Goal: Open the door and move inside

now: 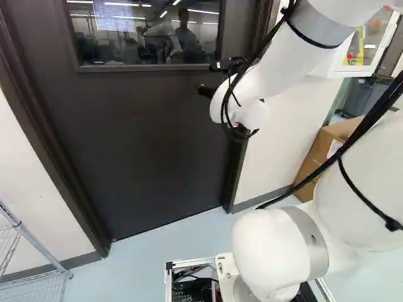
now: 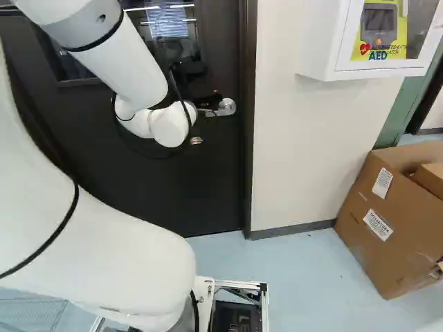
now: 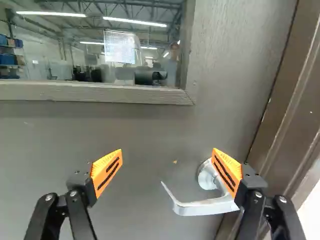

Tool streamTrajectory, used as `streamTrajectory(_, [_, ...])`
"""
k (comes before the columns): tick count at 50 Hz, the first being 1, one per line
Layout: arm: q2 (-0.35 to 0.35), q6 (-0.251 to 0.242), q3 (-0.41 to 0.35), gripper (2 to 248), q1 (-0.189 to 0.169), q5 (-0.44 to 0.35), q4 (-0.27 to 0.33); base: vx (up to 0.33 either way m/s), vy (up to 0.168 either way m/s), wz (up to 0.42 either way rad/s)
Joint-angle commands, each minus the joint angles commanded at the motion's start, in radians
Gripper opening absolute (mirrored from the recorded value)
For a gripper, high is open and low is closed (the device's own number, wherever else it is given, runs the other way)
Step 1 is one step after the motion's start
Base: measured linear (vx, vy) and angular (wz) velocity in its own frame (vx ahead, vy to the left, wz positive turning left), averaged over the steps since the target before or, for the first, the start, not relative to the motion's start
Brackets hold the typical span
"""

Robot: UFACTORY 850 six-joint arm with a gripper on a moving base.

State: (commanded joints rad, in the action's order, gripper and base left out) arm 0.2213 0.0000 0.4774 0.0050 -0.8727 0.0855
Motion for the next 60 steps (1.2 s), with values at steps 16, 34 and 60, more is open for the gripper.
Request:
streamTrajectory(16, [-0.033, 0.000, -0.004, 247, 0.000, 0.000, 0.011, 0.000, 0.000, 0.000])
streamTrajectory(34, [-0.069, 0.000, -0.013, 247, 0.000, 0.000, 0.011, 0.000, 0.000, 0.000])
streamTrajectory(60, [-0.118, 0.000, -0.027, 247, 0.000, 0.000, 0.011, 0.000, 0.000, 0.000])
